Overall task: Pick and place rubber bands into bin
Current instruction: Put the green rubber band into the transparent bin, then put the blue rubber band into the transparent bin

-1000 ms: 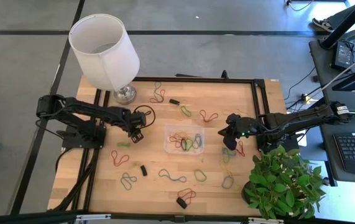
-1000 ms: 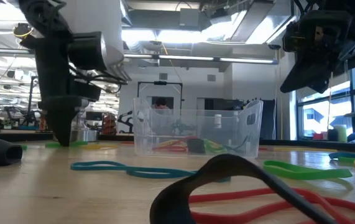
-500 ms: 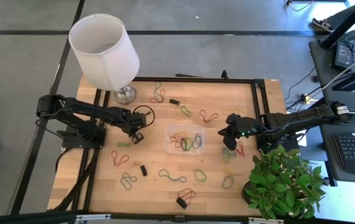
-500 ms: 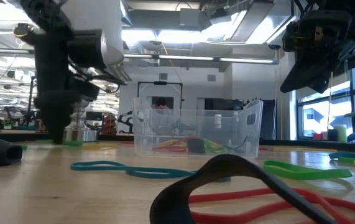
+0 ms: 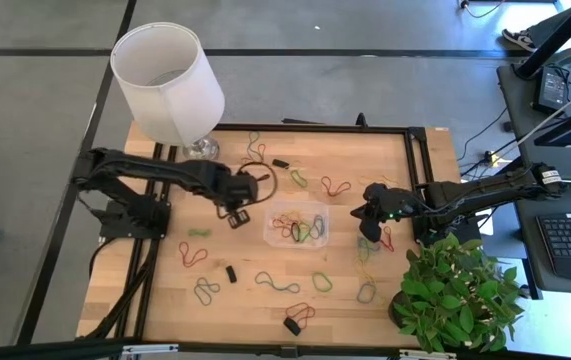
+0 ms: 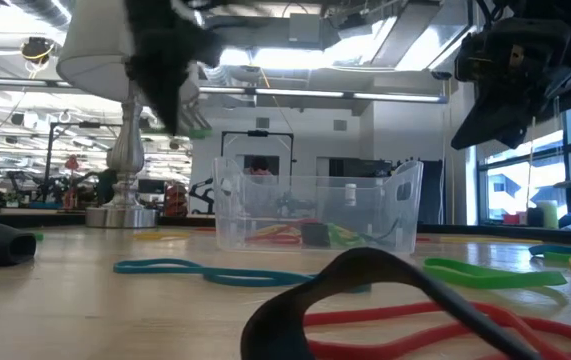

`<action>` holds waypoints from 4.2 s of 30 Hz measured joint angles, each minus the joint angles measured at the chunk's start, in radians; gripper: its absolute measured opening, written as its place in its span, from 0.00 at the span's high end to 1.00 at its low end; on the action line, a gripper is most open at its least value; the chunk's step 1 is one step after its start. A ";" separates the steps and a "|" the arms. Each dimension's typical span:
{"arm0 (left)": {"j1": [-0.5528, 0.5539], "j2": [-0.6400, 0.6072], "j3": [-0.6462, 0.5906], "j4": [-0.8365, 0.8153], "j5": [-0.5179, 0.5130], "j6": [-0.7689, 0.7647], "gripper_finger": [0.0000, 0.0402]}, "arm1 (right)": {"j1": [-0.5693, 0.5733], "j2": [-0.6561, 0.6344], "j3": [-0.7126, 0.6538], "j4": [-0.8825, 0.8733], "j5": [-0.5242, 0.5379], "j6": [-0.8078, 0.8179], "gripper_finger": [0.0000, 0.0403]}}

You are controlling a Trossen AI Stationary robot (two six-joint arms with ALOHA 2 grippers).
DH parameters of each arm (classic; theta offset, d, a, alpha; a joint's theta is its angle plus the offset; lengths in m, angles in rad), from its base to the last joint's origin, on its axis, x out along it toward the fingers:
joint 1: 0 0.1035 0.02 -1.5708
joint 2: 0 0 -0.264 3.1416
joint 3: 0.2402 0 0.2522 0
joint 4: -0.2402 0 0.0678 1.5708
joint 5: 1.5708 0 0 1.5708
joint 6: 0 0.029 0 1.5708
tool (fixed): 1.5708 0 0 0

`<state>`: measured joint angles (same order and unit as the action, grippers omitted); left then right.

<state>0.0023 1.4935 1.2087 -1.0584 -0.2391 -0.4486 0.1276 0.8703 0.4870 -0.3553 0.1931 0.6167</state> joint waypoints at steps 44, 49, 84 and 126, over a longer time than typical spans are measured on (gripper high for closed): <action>-0.124 0.658 0.555 0.109 0.163 0.241 0.70 | 0.001 0.000 0.000 -0.040 -0.014 -0.028 0.96; -0.123 0.658 0.555 0.103 0.212 0.225 0.68 | 0.001 0.000 0.000 -0.040 -0.014 -0.026 0.96; -0.125 -0.058 -0.009 0.049 -0.012 -0.032 1.00 | 0.001 0.000 -0.002 -0.079 -0.011 0.116 0.98; -0.547 -0.225 -0.414 0.235 0.234 0.076 0.66 | 0.435 0.581 0.514 -0.502 0.023 0.789 0.99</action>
<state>-0.5444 1.2687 0.7948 -0.8232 -0.0051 -0.3722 0.5621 1.4513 1.0005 -0.8573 0.2165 1.4053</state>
